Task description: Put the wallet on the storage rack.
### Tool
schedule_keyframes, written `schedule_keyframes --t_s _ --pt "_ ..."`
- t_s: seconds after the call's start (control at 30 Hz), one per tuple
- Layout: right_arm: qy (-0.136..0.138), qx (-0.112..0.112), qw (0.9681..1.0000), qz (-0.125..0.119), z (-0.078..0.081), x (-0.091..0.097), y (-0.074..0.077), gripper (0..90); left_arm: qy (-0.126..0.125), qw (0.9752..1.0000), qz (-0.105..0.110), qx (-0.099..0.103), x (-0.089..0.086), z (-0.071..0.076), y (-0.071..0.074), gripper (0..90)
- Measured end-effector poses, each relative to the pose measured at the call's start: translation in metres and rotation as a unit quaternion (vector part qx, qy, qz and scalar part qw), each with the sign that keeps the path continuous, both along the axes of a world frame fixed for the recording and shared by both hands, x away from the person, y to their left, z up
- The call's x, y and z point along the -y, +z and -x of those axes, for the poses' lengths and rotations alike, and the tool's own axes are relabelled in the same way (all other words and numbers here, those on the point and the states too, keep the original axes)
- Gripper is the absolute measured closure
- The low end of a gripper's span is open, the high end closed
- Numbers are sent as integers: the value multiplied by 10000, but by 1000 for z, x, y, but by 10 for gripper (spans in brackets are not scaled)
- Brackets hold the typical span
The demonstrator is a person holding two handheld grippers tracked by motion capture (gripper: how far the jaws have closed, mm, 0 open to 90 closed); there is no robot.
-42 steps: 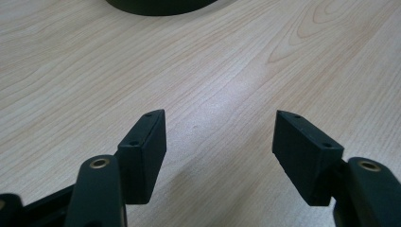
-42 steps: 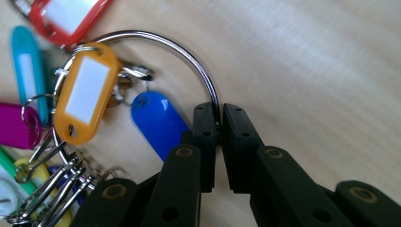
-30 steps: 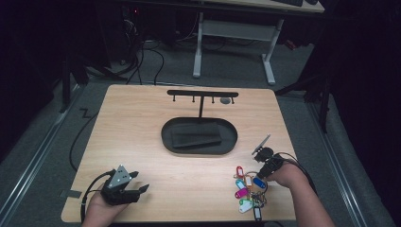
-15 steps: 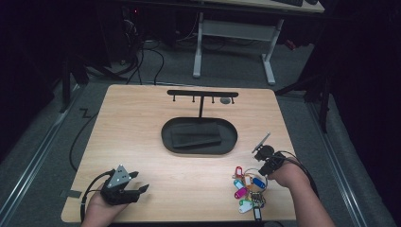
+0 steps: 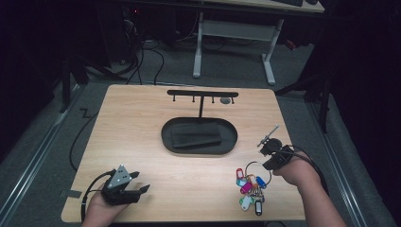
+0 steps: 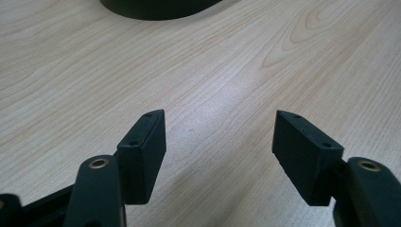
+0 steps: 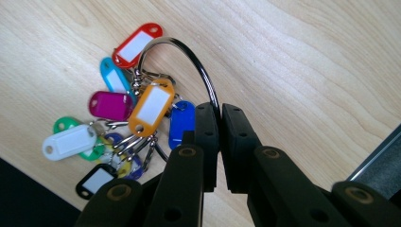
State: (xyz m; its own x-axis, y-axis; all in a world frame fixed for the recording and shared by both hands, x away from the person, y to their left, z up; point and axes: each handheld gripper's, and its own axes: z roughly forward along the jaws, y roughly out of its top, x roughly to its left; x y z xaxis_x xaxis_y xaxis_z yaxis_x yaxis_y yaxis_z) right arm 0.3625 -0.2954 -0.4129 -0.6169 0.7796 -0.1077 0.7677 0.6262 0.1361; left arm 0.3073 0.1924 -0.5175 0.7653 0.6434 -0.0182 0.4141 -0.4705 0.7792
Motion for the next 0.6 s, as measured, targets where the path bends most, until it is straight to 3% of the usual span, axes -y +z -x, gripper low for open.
schedule_keyframes --t_s 0.43,0.5,0.53,0.6 --pt "97 110 9995 -281 10 -7 38 866 7 10000 58 44 -1 0 0 359" --pt "12 141 9996 -226 13 -11 45 872 5 10000 53 42 -1 0 0 359" --pt "154 179 9995 -214 12 -10 47 873 6 10000 49 43 0 0 0 359" --pt "153 215 9995 -161 13 -12 50 873 7 10000 57 46 -1 0 0 359"
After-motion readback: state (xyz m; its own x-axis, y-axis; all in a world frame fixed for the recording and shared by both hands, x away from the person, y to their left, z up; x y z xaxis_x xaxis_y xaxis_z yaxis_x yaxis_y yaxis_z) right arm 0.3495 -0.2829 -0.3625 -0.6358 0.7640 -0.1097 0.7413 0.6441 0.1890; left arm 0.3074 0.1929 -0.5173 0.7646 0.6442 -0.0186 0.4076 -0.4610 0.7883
